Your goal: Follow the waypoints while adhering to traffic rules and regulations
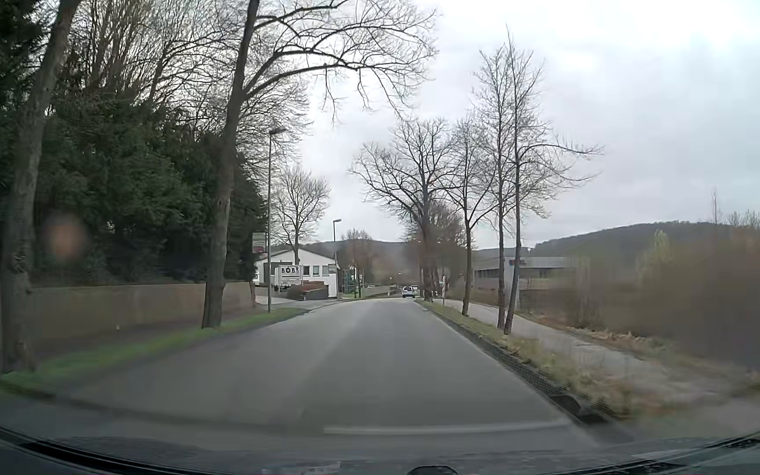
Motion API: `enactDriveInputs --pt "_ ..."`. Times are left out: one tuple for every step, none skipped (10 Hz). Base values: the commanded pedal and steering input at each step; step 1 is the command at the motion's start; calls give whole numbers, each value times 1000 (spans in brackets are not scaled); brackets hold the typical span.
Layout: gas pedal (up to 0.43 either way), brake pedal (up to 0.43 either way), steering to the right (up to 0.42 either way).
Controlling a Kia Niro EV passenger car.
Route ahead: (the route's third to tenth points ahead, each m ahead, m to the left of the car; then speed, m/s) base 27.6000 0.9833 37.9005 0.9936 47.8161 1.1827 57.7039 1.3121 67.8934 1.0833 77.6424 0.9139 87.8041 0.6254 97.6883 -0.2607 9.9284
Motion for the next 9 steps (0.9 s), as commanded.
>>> enactDriveInputs --pt "177 0 -3" --pt "177 0 -3" --pt "177 0 -3" --pt "177 0 -3" --pt "177 0 -3" --pt "177 0 -3" --pt "177 0 -3" --pt "177 0 -3" --pt "169 0 -3"
